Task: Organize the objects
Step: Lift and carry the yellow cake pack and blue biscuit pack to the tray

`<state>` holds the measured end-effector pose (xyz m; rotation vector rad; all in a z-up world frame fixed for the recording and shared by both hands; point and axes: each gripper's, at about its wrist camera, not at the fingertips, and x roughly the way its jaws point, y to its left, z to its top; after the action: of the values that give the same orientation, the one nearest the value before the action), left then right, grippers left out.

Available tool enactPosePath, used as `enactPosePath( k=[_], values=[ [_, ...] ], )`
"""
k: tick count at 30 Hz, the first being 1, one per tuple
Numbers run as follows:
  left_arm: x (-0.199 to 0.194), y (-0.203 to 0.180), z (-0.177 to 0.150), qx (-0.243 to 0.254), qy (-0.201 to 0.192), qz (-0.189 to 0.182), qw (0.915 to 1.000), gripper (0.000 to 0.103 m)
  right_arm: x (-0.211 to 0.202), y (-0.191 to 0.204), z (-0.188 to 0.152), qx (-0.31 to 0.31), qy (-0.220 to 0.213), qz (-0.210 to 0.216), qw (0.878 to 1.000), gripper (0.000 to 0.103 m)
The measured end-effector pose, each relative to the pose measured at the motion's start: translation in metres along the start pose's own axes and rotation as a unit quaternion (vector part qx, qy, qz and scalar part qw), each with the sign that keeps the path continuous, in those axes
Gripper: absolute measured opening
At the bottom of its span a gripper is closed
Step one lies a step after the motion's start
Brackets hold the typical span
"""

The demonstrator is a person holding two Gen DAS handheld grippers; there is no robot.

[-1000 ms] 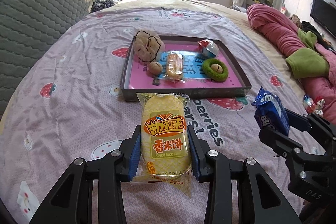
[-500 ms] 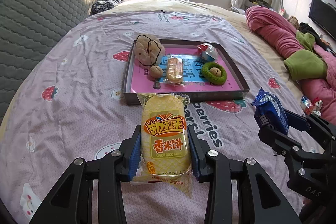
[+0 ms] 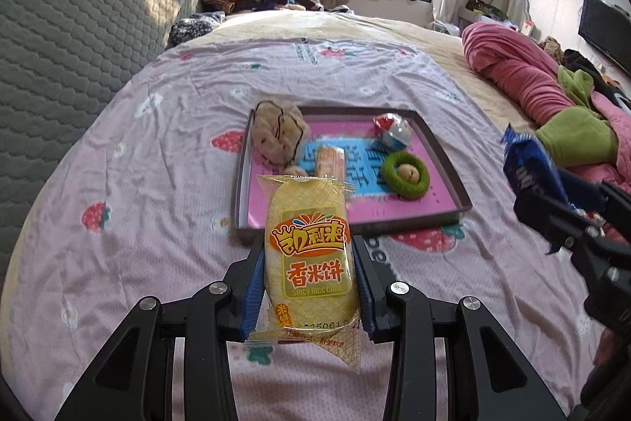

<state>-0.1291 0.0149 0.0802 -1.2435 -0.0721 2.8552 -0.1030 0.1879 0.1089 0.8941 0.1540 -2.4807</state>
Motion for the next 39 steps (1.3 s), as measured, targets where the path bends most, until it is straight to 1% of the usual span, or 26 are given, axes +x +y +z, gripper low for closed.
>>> enactPosePath(
  k=[6, 14, 20, 23, 25, 27, 29, 31, 33, 36, 39],
  values=[
    [-0.001, -0.004, 0.033, 0.01, -0.016, 0.003, 0.9998, 0.041, -0.001, -0.008, 0.034, -0.001, -0.018, -0.007, 1.0, 0.053],
    [0.006, -0.006, 0.076, 0.013, -0.033, 0.004, 0.9994, 0.041, 0.002, -0.02, 0.069, -0.006, -0.04, -0.017, 0.999, 0.053],
    [0.019, -0.004, 0.105, 0.018, -0.042, 0.009, 0.9989, 0.041, 0.012, -0.031, 0.091, -0.001, -0.057, -0.025, 0.998, 0.053],
    [0.033, -0.003, 0.117, 0.022, -0.045, 0.015, 0.9986, 0.041, 0.022, -0.036, 0.102, 0.001, -0.063, -0.03, 0.998, 0.053],
    [0.043, -0.002, 0.122, 0.022, -0.046, 0.013, 0.9986, 0.041, 0.032, -0.039, 0.107, 0.005, -0.067, -0.028, 0.997, 0.053],
    [0.053, -0.001, 0.123, 0.022, -0.046, 0.016, 0.9986, 0.041, 0.041, -0.04, 0.108, 0.009, -0.07, -0.027, 0.997, 0.053],
    [0.067, 0.002, 0.12, 0.018, -0.041, 0.011, 0.9989, 0.041, 0.052, -0.039, 0.105, 0.014, -0.071, -0.023, 0.997, 0.053],
    [0.085, 0.004, 0.114, 0.024, -0.031, 0.022, 0.999, 0.041, 0.065, -0.037, 0.1, 0.02, -0.069, -0.017, 0.997, 0.053],
    [0.099, 0.007, 0.106, 0.025, -0.021, 0.021, 0.9992, 0.041, 0.079, -0.035, 0.092, 0.024, -0.062, -0.017, 0.998, 0.053],
    [0.12, 0.013, 0.09, 0.027, -0.009, 0.03, 0.9991, 0.041, 0.103, -0.033, 0.078, 0.03, -0.05, -0.015, 0.998, 0.053],
    [0.133, 0.02, 0.077, 0.024, -0.003, 0.036, 0.9991, 0.041, 0.121, -0.032, 0.064, 0.037, -0.041, -0.019, 0.998, 0.053]
  ],
)
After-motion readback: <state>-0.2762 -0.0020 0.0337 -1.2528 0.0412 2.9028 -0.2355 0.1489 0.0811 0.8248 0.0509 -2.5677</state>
